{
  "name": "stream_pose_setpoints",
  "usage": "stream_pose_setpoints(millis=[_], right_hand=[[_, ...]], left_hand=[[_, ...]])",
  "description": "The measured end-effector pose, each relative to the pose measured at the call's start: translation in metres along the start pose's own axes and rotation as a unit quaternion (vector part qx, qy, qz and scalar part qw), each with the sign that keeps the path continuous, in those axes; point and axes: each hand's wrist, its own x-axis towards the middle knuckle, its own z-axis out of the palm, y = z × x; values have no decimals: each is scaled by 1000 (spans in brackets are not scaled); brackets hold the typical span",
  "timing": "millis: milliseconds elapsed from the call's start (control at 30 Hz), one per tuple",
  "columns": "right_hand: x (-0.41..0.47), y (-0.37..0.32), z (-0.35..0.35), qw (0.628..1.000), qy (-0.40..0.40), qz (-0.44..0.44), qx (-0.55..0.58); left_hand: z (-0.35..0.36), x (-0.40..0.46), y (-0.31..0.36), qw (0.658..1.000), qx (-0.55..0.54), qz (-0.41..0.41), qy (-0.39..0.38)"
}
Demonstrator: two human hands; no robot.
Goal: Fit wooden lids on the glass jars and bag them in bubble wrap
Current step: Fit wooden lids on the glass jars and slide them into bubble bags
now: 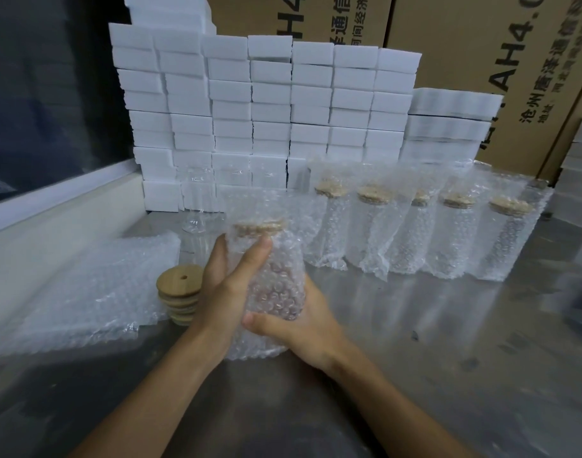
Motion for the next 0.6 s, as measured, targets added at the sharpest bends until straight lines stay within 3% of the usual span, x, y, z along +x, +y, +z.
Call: stream_pose_setpoints(millis=[167,367,500,600], right_hand=[[4,6,-5,996,55,-61,-42],[5,8,-14,996,-30,-35,-72],[3,14,-25,994,-9,-15,-110],[1,19,-43,991,51,20,-122]], left_hand=[[6,-4,-8,995,100,3,-30],[1,-2,-18,990,130,48,23],[0,-1,-28,983,174,50,-16],[-7,2,-38,969,238,37,-49]])
